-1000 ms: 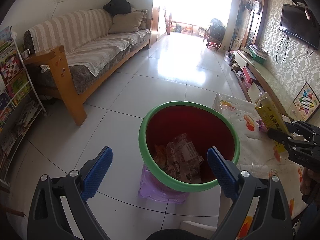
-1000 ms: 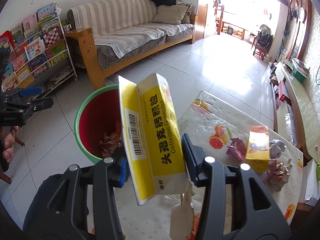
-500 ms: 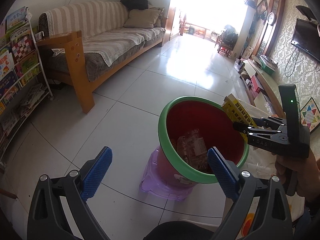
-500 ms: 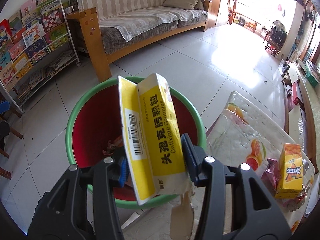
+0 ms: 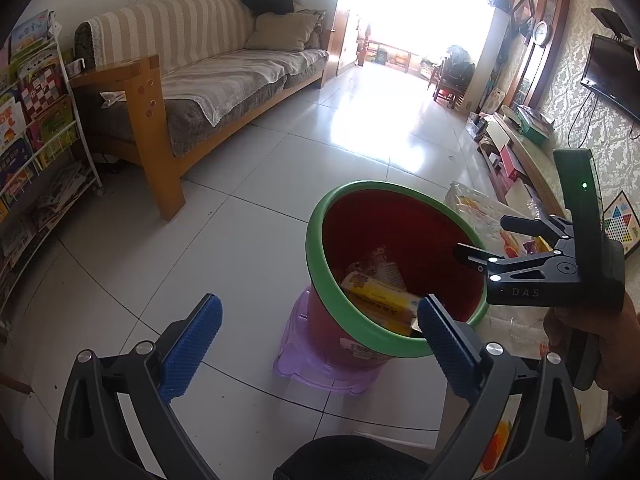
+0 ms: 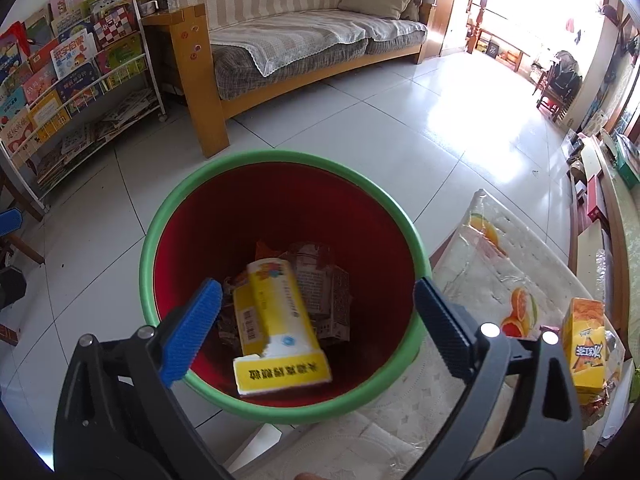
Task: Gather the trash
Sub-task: 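Lower the yellow medicine box into the red bin and open the right tool, then move both tools back over the table and grasp the orange drink carton with the left tool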
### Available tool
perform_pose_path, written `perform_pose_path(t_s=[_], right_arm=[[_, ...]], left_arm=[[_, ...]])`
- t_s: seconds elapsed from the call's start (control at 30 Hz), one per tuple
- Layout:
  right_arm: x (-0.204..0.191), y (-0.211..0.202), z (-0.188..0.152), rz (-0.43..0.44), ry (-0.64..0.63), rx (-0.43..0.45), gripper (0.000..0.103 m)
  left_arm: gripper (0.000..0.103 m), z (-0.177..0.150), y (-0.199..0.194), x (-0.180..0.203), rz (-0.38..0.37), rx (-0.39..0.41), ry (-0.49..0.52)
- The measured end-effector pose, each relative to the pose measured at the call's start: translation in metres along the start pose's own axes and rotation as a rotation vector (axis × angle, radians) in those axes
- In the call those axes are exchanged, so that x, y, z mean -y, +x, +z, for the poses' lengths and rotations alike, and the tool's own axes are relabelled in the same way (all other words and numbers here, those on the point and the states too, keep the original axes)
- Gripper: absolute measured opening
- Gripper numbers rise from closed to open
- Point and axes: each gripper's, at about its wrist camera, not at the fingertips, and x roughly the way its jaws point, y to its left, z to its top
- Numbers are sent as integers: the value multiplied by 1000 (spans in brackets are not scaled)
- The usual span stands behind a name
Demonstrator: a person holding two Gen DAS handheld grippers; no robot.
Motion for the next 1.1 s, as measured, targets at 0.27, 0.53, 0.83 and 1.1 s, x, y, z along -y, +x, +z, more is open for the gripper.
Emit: perform_pose_path(t_s=[0.27, 0.53, 0.83, 1.1], right_arm=[[29, -57, -25, -29, 27, 84, 98], [82, -103, -94, -122, 83, 93, 98], [162, -144, -171, -228, 249, 70, 98], [213, -181, -222, -313, 352, 88, 98]], left_arm=[[95, 5, 3, 35, -32, 5, 45], [95, 8, 10, 95, -100, -6, 107], [95, 14, 25, 213, -232, -42, 243], [95, 32, 59, 324, -312, -76, 355]])
